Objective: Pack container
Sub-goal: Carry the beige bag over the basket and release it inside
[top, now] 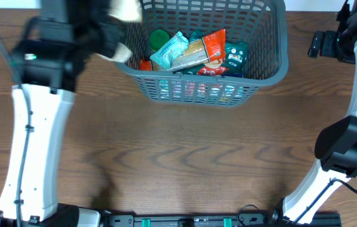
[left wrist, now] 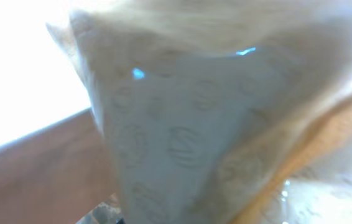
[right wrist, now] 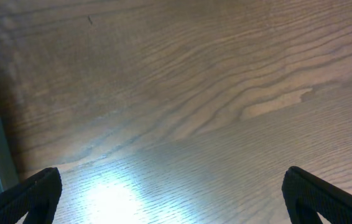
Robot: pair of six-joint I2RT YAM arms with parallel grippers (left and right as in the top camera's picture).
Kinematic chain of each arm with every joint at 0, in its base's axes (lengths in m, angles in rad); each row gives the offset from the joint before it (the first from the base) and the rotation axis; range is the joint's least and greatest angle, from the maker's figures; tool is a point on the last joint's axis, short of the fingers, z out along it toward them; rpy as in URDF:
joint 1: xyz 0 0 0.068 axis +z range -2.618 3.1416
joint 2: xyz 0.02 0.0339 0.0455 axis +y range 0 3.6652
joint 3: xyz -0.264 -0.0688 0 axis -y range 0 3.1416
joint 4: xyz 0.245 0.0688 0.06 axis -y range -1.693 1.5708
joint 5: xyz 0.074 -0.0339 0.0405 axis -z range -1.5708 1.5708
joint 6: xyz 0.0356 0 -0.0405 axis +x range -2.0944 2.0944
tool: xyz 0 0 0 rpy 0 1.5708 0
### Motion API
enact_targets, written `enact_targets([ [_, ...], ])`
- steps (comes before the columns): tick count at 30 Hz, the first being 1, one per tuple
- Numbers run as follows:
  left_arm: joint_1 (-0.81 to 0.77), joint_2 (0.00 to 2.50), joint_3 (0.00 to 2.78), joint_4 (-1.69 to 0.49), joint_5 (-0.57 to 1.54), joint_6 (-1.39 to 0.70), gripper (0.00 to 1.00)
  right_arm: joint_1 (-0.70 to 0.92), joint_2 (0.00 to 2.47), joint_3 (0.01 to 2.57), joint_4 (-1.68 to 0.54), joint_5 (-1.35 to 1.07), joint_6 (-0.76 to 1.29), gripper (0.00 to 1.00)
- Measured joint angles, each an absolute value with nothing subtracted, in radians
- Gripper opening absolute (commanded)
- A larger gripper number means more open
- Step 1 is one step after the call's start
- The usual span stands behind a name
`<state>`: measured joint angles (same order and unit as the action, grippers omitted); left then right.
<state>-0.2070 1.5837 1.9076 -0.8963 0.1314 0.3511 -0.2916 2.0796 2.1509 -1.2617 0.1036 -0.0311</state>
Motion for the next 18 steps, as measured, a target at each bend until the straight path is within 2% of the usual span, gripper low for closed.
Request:
enact_targets([
  [5,-0.352,1.619,1.906,-0.817,0.096,0.667,0.05,-0.292,2.08,2.151,-1.268,0.104,-0.031,0.99],
  [8,-0.386,1.65,1.906,-0.713,0.085,0.819,0.06,-0.292,2.08,2.151,-1.28,0.102,-0.031,0.99],
  [13,-0.392,1.76,1.908,-0.551,0.07,0.953,0.06,-0.292,2.08,2.151,-1.287,0.101,-0.033,0.99],
  [18,-0.392,1.928,1.908,-0.547,0.067,1.003,0.06,-0.292,2.08,2.151,-1.289,0.101,-0.034,0.99],
])
